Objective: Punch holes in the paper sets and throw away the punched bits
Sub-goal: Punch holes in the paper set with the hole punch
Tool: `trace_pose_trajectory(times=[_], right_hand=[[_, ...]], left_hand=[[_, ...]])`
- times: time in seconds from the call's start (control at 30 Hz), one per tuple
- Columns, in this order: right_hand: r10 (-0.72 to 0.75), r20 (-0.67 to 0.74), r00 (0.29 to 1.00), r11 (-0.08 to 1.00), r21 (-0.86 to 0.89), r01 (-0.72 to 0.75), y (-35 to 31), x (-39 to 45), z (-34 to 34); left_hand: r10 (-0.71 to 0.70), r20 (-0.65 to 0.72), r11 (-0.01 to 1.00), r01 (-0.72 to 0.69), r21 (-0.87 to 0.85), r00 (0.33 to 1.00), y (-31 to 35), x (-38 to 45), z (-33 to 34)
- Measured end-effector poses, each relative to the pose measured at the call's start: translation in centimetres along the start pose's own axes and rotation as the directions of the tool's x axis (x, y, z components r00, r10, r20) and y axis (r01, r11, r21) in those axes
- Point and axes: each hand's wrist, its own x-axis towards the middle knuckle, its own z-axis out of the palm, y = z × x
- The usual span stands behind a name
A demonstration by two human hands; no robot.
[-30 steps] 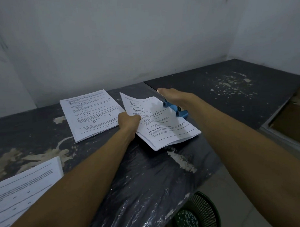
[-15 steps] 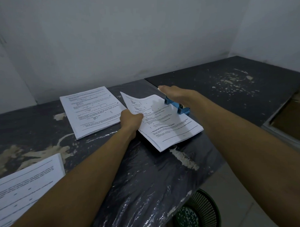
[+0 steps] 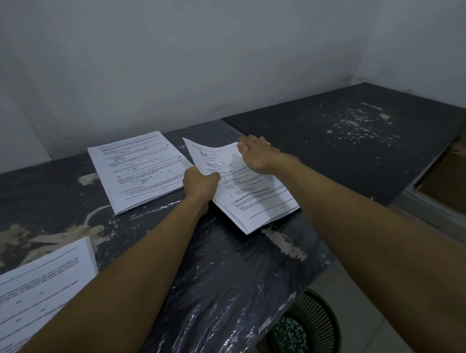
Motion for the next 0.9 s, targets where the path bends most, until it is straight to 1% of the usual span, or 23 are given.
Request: trace_pose_trajectory(times=[0.07,0.13,0.2,0.3,0.33,0.4,0.57,0.7,0.83,0.9], right_hand=[[-0.002,-0.009,1.000,1.000,0.009,0.002,0.0,0.0,0.0],[-0.006,-0.027,1.000,1.000,-0.026,0.005,0.1,0.1,0.4],[-0.004,-0.051,0.999,0.993,-0.119,-0.002,0.1,-0.1,1.4],[-0.022,-0.168,0.986,0.940,-0.340,-0.037,0.3,-0.6,4.2],[-0.034,-0.200,0.979,0.922,-0.385,-0.047,0.3,-0.7,4.8],[-0.036,-0.205,0.978,0.914,-0.403,-0.051,0.4,-0.5,5.2],[-0.025,-0.167,0.986,0.931,-0.364,-0.038,0.3,-0.2,4.8],[-0.020,-0.142,0.990,0.981,-0.192,-0.008,0.3,0.0,3.2],[-0.026,-0.144,0.989,0.996,-0.092,0.012,0.2,0.1,1.3],[-0.040,-0.150,0.988,0.999,-0.010,0.039,0.2,0.0,0.0]], left_hand=[[0.005,0.004,1.000,-0.005,-0.007,1.000,0.0,-0.1,0.0],[0.011,0.003,1.000,-0.011,-0.007,1.000,0.0,0.0,-0.1],[0.017,0.007,1.000,-0.017,-0.012,1.000,0.0,-0.1,-0.1],[0.021,0.007,1.000,-0.021,-0.016,1.000,0.0,-0.2,-0.1],[0.023,0.009,1.000,-0.023,-0.018,1.000,0.0,-0.2,-0.1],[0.028,0.007,0.999,-0.028,-0.015,1.000,0.0,-0.2,-0.2],[0.038,-0.016,0.999,-0.038,-0.002,0.999,-0.1,-0.2,0.0],[0.044,-0.020,0.999,-0.044,0.002,0.999,0.0,-0.3,-0.1],[0.043,-0.004,0.999,-0.043,-0.009,0.999,-0.2,-0.3,-0.1],[0.042,0.003,0.999,-0.042,-0.019,0.999,-0.2,-0.3,-0.2]])
